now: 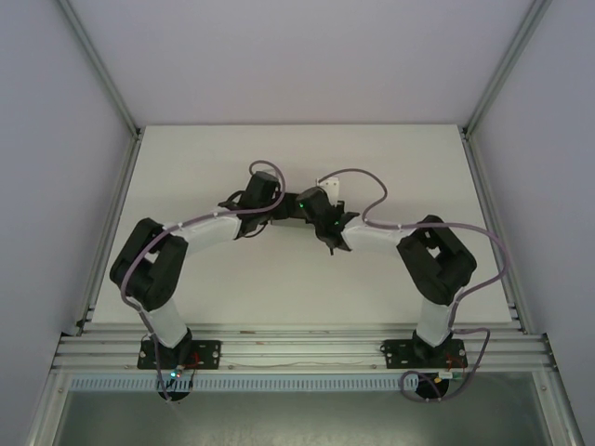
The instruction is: Assemble paper box
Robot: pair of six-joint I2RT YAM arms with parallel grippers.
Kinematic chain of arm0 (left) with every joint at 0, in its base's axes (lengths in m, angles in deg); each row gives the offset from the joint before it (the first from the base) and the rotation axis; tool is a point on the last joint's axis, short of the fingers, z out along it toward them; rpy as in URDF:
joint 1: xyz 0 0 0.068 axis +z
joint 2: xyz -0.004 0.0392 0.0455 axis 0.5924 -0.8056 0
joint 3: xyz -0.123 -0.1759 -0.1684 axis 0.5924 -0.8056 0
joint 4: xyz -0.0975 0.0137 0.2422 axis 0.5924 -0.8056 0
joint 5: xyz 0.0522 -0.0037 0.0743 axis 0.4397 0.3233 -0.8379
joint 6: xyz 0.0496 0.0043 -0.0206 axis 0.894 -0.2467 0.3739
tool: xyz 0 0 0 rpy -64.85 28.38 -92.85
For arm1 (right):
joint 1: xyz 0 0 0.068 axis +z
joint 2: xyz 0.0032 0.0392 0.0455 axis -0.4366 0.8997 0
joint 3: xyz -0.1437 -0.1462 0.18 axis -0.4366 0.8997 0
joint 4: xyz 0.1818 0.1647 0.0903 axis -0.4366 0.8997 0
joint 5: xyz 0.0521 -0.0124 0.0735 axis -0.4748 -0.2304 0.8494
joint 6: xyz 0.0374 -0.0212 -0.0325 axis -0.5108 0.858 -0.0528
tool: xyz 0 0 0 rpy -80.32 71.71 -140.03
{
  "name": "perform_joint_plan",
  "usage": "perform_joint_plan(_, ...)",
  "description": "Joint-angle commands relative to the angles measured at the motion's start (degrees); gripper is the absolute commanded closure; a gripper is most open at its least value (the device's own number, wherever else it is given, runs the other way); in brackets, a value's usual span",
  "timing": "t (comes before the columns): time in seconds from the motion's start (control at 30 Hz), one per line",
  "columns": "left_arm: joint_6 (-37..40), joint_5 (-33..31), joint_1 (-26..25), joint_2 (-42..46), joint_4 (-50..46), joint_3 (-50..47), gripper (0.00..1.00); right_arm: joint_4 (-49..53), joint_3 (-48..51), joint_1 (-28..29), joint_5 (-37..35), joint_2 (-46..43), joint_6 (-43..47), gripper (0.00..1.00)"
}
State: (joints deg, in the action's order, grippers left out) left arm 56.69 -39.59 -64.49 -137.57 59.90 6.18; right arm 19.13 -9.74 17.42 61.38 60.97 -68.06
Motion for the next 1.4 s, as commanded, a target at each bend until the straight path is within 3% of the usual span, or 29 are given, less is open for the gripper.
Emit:
perform_joint_plan(0.0, -0.4, 0.4, -0.5, 4.4, -3.9, -1.6, 0.24, -0.4, 4.0, 0.8, -2.6, 0.7, 2.4, 0.98)
perform_joint_plan(0.07, 0.1, -0.2, -0.5, 6.5, -5.9, -2.2, 0.03, -0.5, 4.9, 0.9, -2.8, 1.0, 2.5, 0.98)
perform_joint_plan(0.1, 0.3, -0.6, -0.5, 7.9, -7.1, -2.5, 0.00, -0.9, 5.3, 1.0, -2.6, 0.9, 2.9, 0.98)
perform_joint_plan(0.33, -0.6, -5.3, 0.1, 15.7, -14.7, -0.1, 0.00, -4.3, 8.5, 1.3, 0.8, 0.5, 6.2, 0.97)
perform_joint_plan(0.47, -2.2, -4.9, 3.5, 16.4, -17.0, 2.7, 0.00, -6.8, 11.0, 1.7, 2.3, 0.7, 8.7, 0.97)
perform_joint_plan(0.63, -2.6, 2.8, 8.5, 10.2, -16.0, 6.5, 0.00, -10.8, 14.1, 2.5, 2.5, 1.4, 10.4, 0.97)
perform_joint_plan(0.9, -2.0, 15.3, 9.4, -3.5, -13.7, 11.8, 0.00, -13.6, 16.0, 2.5, 3.1, 2.2, 11.4, 0.94)
perform_joint_plan(1.17, -3.5, 20.3, 9.5, -7.0, -9.4, 8.8, 0.16, -14.2, 16.6, 2.6, 3.7, 1.6, 10.8, 0.88)
perform_joint_plan(1.37, -9.2, 21.7, 9.5, -7.8, -0.3, 1.8, 0.34, -13.8, 18.8, 2.6, 4.7, -3.0, 9.8, 0.82)
